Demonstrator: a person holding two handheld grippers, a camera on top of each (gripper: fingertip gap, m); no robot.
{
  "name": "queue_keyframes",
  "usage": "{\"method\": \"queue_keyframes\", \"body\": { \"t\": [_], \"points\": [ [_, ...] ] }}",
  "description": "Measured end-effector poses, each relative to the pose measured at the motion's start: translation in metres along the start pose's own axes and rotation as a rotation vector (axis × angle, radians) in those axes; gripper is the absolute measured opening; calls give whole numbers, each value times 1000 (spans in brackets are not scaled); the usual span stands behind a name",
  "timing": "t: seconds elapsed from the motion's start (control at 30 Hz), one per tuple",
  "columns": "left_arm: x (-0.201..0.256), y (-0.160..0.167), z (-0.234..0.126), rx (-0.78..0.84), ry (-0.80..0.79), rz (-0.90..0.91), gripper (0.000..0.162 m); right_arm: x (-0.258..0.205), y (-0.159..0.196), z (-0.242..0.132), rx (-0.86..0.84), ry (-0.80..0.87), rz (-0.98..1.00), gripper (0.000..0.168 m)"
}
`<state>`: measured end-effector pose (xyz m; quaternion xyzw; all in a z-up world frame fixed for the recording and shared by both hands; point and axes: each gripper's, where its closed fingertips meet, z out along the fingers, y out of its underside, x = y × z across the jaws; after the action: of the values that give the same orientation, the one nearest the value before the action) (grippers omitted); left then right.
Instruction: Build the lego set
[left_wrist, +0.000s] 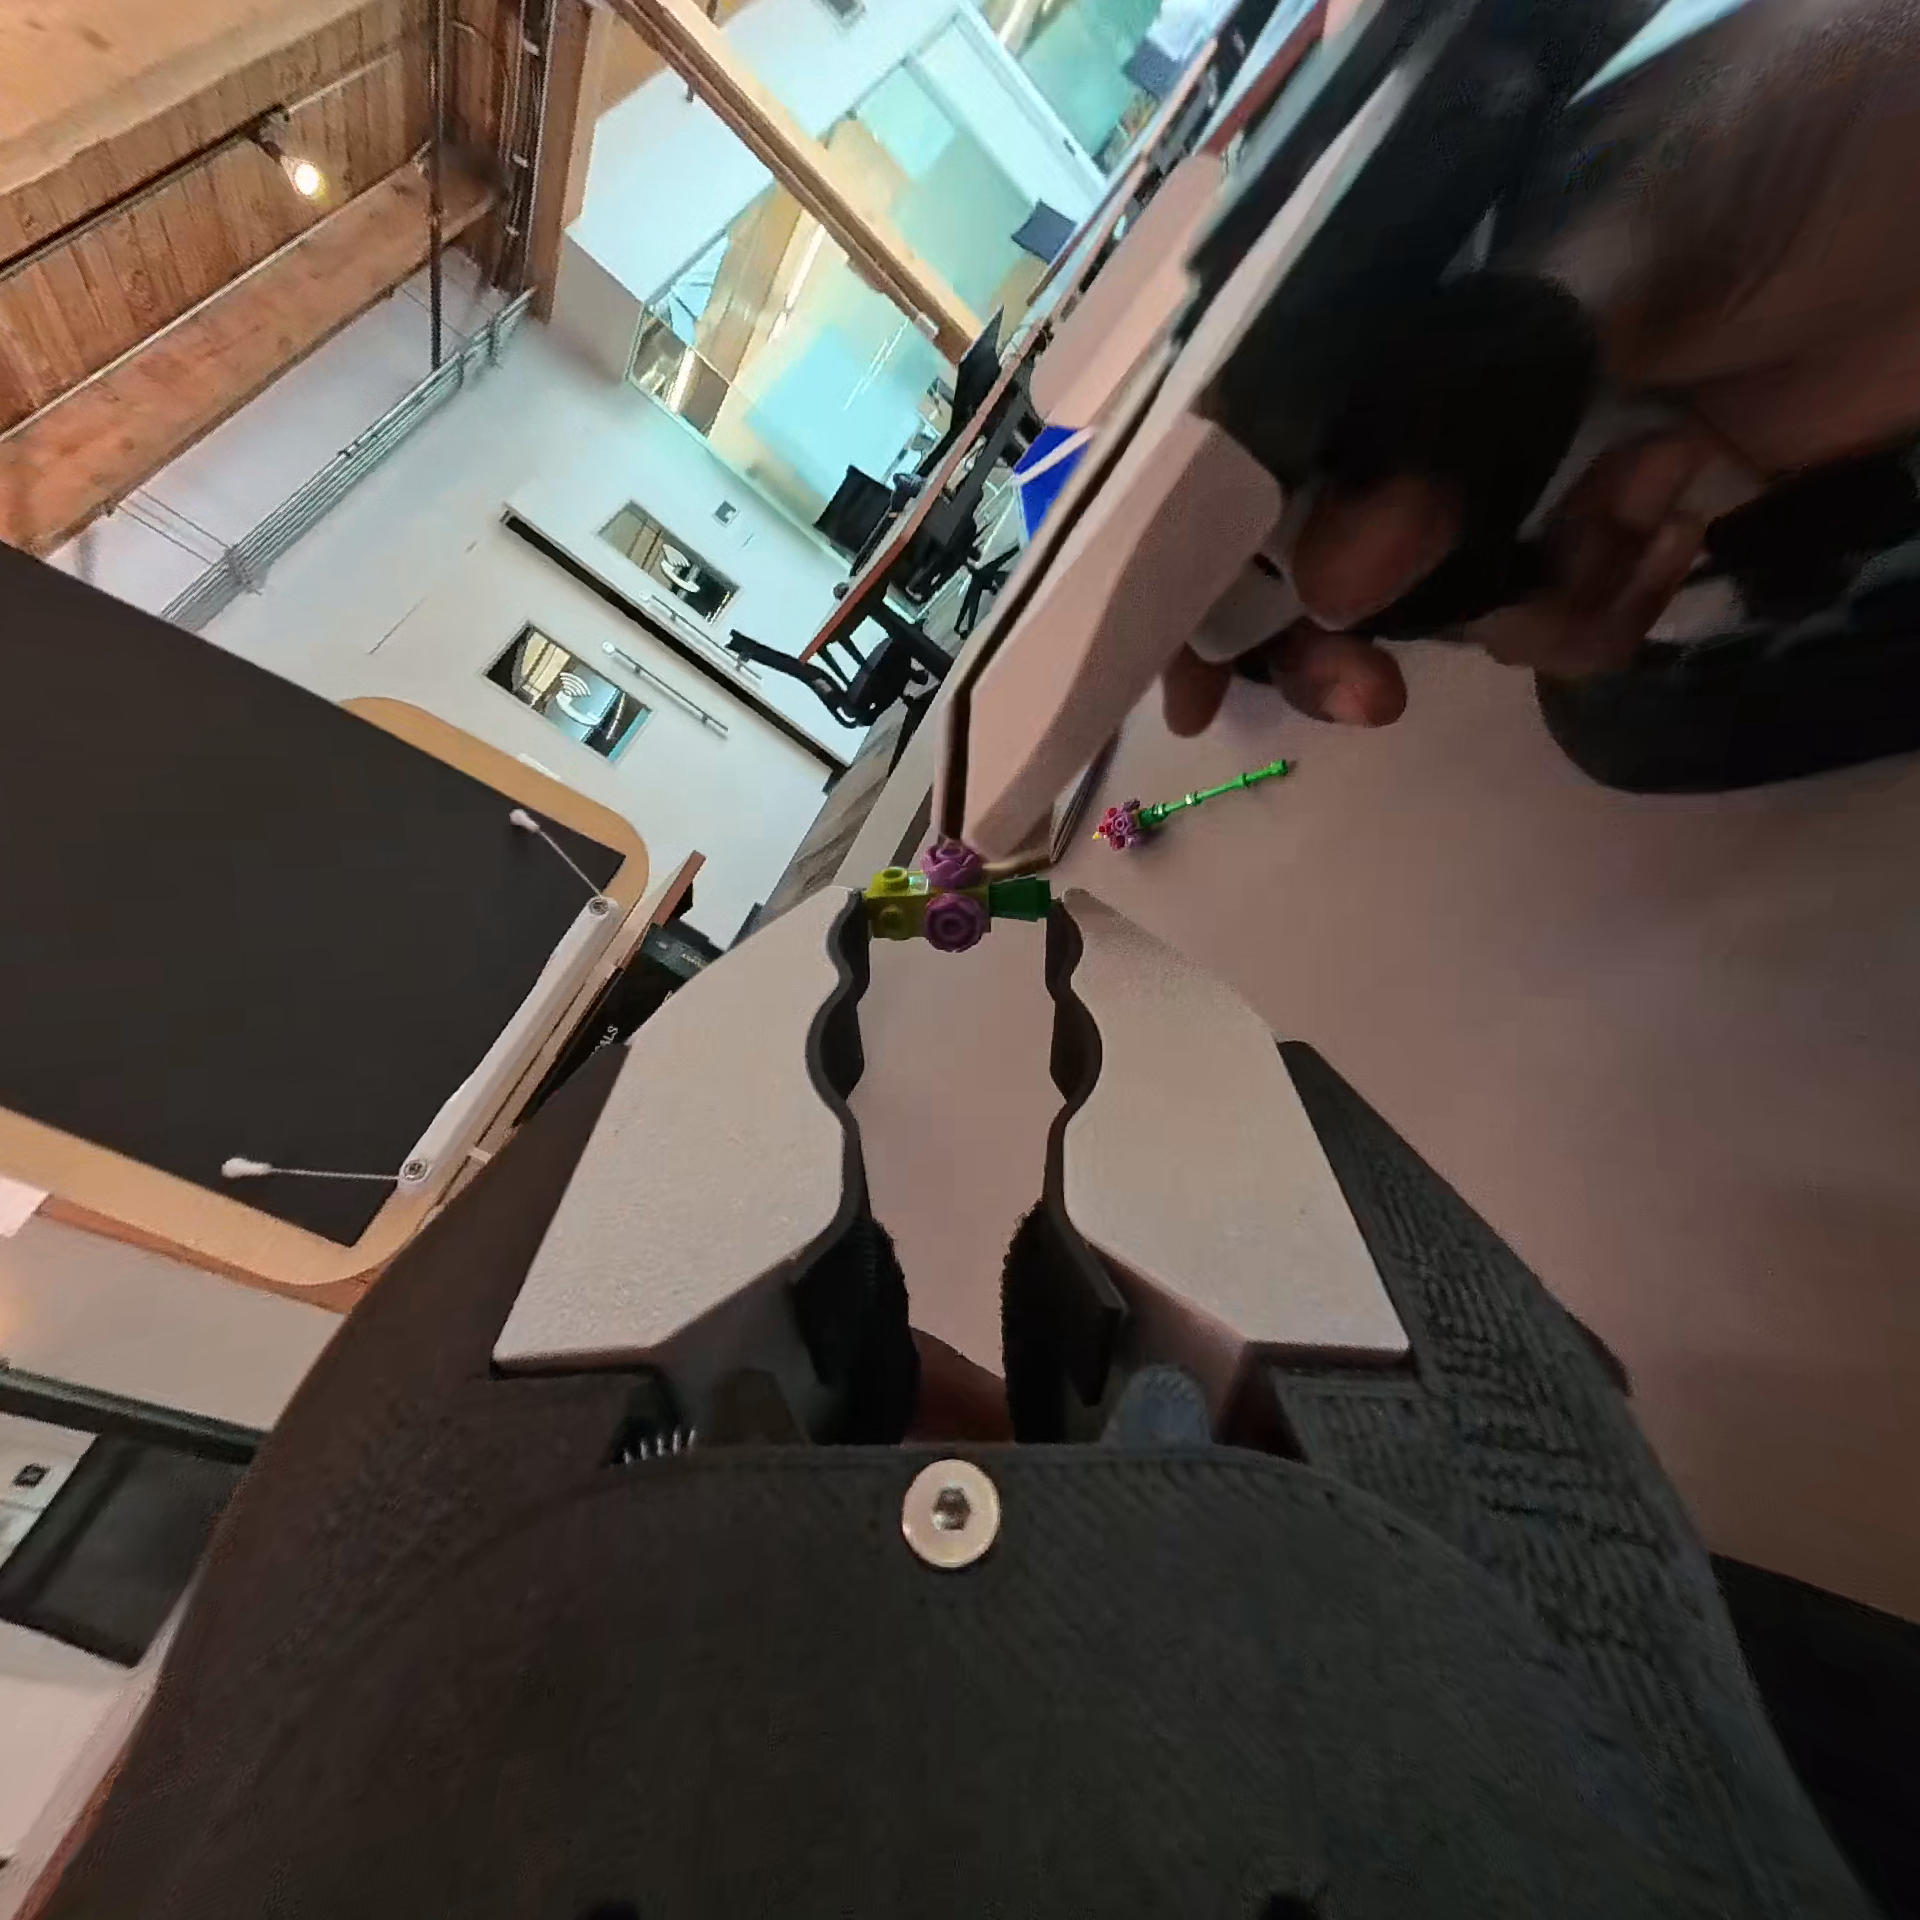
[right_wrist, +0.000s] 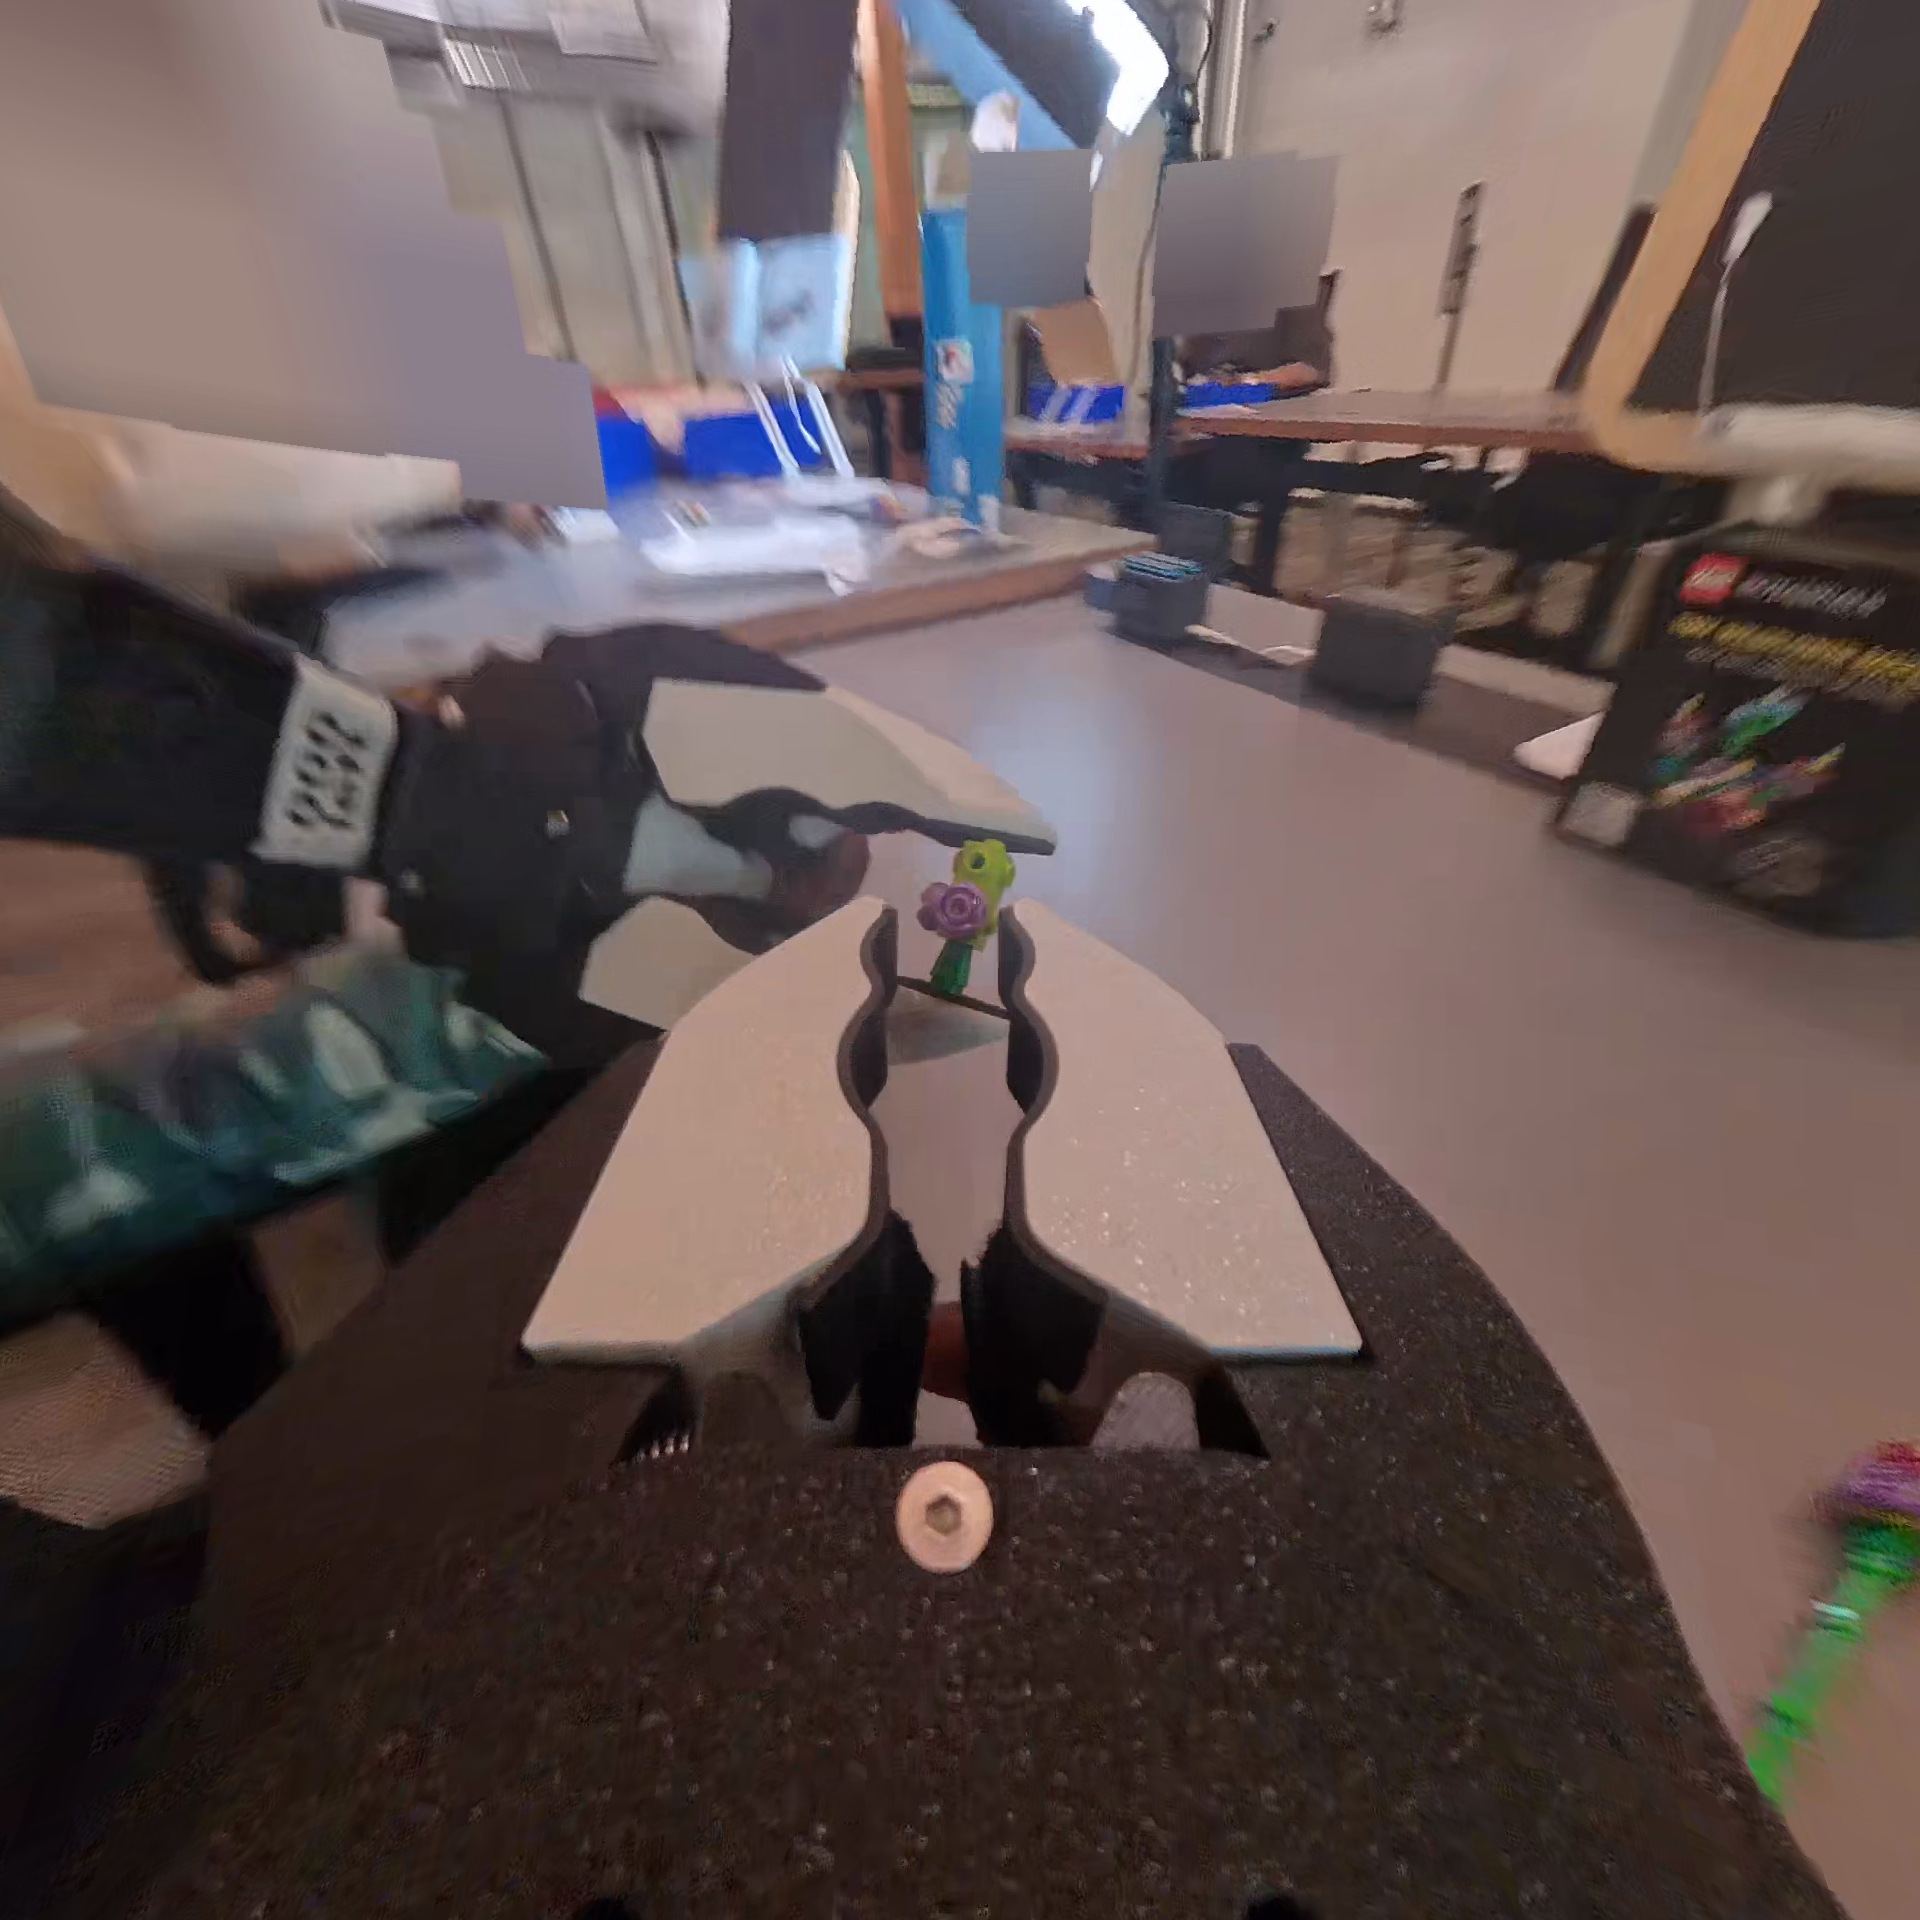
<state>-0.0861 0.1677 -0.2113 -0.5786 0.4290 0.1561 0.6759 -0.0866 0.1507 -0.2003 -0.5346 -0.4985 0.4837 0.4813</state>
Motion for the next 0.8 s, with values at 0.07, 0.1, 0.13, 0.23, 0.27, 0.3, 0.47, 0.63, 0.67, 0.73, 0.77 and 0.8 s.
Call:
{"method": "queue_keyframes", "body": {
  "t": [0.07, 0.1, 0.13, 0.23, 0.27, 0.3, 0.47, 0.63, 0.67, 0.73, 0.77, 0.8],
  "points": [
    [1, 0, 0, -3, 3, 14, 32, 1, 1, 1, -48, 74, -129, 15],
    [2, 0, 0, -1, 5, 16, 32, 1, 0, 1, -59, 90, -159, 13],
    [2, -1, 0, 1, 7, 18, 32, 1, 1, 2, -73, 93, -178, 12],
    [3, -1, -1, 4, 11, 27, 32, 2, 5, 3, -118, 88, -202, 11],
    [3, -1, -1, 3, 14, 33, 32, 1, 5, 3, -122, 84, -209, 11],
    [4, -1, -1, 4, 16, 36, 32, 1, 5, 3, -124, 79, -213, 10],
    [10, 3, 2, -21, 53, 32, 32, 2, 12, 1, -196, 113, -385, 10],
    [14, 6, 3, -39, 95, -30, 32, 2, 15, 2, -250, 227, -675, 10],
    [14, 7, 3, -43, 101, -37, 32, 3, 15, 2, -252, 239, -708, 10],
    [16, 9, 3, -58, 109, -27, 32, 3, 18, 3, -262, 249, -747, 10],
    [17, 11, 4, -68, 111, -15, 32, 3, 19, 3, -269, 249, -748, 10],
    [17, 12, 4, -77, 108, 2, 32, 4, 20, 3, -271, 247, -727, 10]
  ]
}}
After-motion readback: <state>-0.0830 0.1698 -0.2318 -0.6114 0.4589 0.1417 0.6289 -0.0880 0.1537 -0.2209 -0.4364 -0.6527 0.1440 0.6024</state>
